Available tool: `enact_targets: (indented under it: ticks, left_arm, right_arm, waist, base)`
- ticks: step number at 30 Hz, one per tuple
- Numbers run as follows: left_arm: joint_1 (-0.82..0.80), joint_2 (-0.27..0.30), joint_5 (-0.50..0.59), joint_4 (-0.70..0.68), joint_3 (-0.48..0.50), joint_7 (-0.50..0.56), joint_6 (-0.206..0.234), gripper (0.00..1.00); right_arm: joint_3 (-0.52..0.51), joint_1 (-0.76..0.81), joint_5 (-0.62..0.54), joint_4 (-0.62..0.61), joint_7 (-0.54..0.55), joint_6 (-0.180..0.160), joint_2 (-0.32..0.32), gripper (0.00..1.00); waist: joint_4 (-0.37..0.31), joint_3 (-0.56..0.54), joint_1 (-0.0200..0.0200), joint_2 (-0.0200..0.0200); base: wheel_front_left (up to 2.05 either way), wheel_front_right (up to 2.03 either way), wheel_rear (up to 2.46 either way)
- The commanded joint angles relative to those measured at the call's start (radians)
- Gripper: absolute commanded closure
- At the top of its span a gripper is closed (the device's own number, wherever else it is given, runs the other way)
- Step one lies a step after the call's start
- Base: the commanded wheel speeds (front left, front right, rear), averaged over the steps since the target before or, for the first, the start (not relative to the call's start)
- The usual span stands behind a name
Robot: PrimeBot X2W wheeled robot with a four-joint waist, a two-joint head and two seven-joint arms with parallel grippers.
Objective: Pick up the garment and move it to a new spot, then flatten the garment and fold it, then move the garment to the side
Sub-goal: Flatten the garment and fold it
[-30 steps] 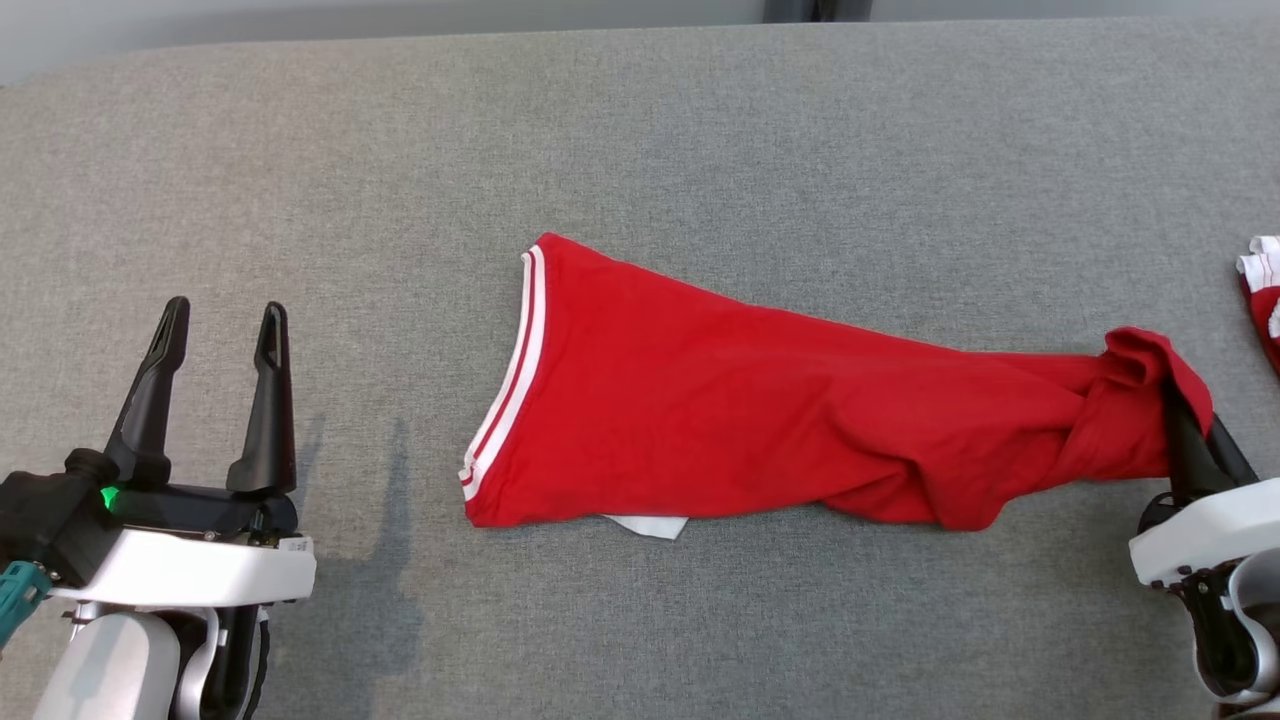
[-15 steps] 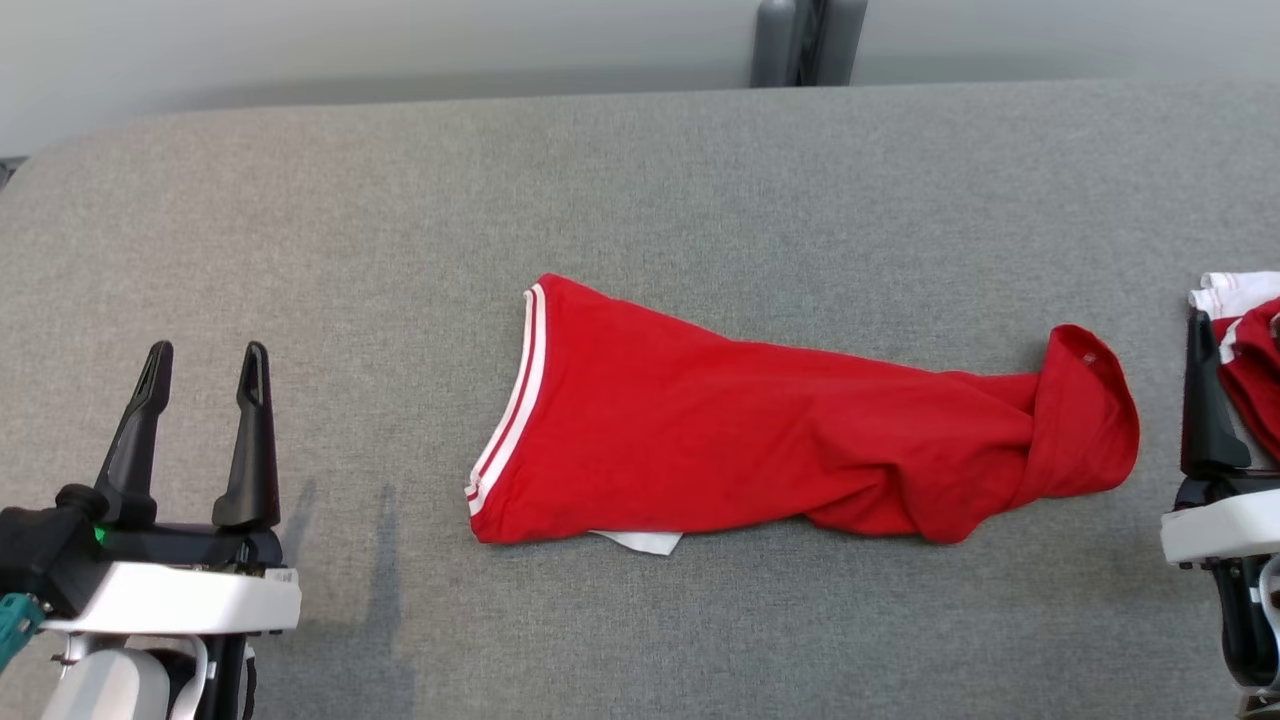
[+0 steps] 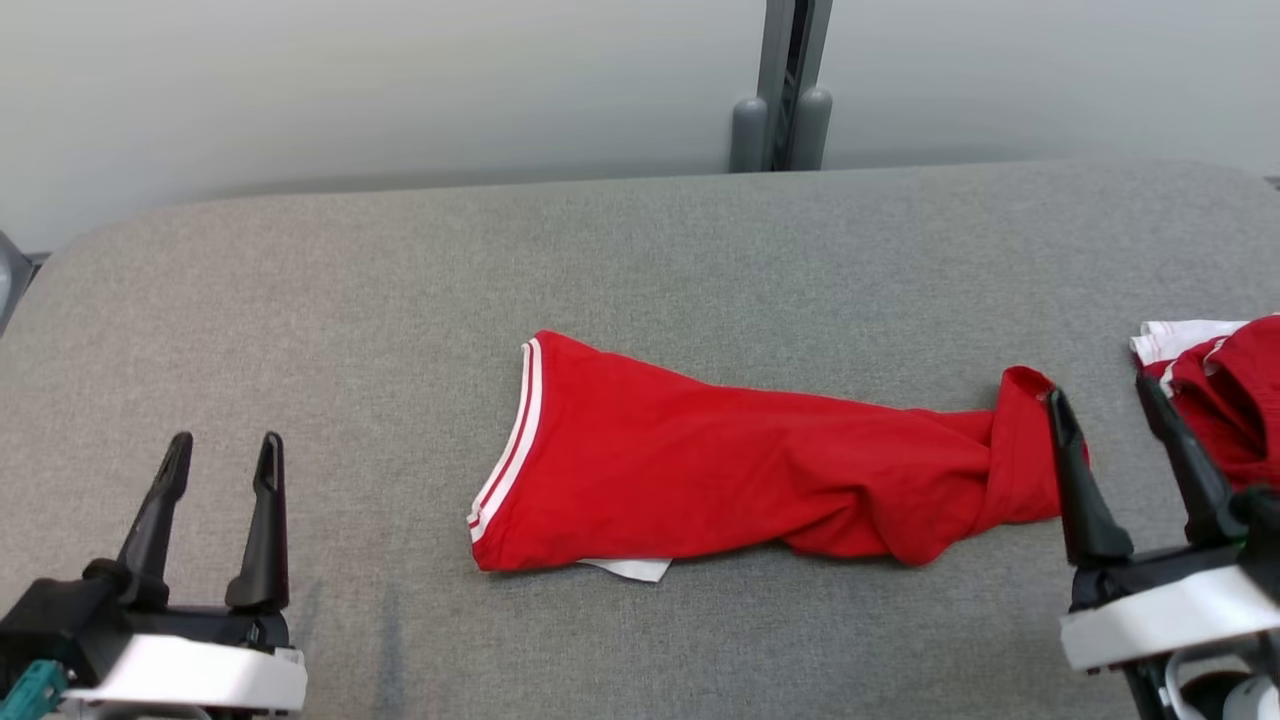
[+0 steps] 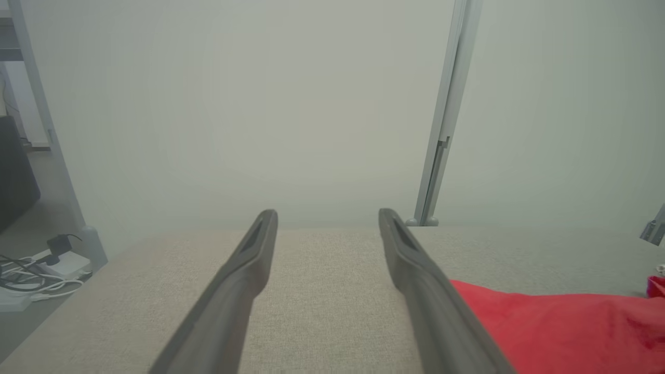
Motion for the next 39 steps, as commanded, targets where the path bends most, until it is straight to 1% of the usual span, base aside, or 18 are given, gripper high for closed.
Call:
enact_targets:
  ticks: [1, 9, 20, 21, 26, 31, 35, 39]
  left_arm:
    - [0.013, 0.001, -0.002, -0.006, 0.0, 0.003, 0.007, 0.0]
    - [0.052, -0.004, -0.008, -0.022, -0.018, 0.023, 0.017, 0.0]
    - [0.03, 0.003, 0.001, -0.04, -0.039, 0.043, 0.017, 0.0]
    - [0.021, 0.003, 0.003, -0.042, -0.045, 0.047, 0.012, 0.0]
    - [-0.058, -0.001, -0.004, 0.004, -0.124, 0.124, -0.045, 0.0]
    - [-0.098, -0.004, -0.04, 0.11, -0.18, 0.208, -0.099, 0.0]
    - [-0.12, -0.006, -0.075, 0.185, -0.202, 0.25, -0.125, 0.0]
    - [-0.134, -0.007, -0.11, 0.223, -0.223, 0.29, -0.142, 0.0]
  right_arm:
    - [0.004, 0.02, -0.002, -0.011, 0.01, 0.0, 0.003, 0.0]
    - [-0.004, 0.085, 0.0, -0.043, 0.044, 0.0, 0.019, 0.0]
    - [-0.017, 0.086, 0.005, -0.063, 0.056, 0.0, 0.031, 0.0]
    - [-0.016, 0.082, 0.006, -0.064, 0.057, 0.0, 0.031, 0.0]
    - [0.001, 0.055, 0.011, -0.056, 0.051, 0.0, 0.032, 0.0]
    - [0.015, 0.035, 0.017, -0.041, 0.042, 0.0, 0.037, 0.0]
    - [0.018, 0.026, 0.02, -0.029, 0.025, 0.0, 0.041, 0.0]
    - [0.016, 0.018, 0.021, -0.02, 0.016, 0.0, 0.044, 0.0]
  waist:
    - [-0.006, -0.015, 0.0, 0.0]
    - [-0.011, -0.038, 0.0, 0.0]
    - [-0.001, -0.025, 0.0, 0.0]
    - [-0.001, -0.02, 0.0, 0.0]
    - [-0.022, 0.027, 0.0, 0.0]
    - [-0.06, 0.072, 0.0, 0.0]
    - [-0.082, 0.099, 0.0, 0.0]
    - [-0.091, 0.115, 0.0, 0.0]
  base:
    - [0.0, 0.0, 0.0]
    - [0.0, 0.0, 0.0]
    - [0.0, 0.0, 0.0]
    - [0.0, 0.0, 0.0]
    - [0.0, 0.0, 0.0]
    - [0.0, 0.0, 0.0]
    - [0.0, 0.0, 0.0]
    - [0.0, 0.0, 0.0]
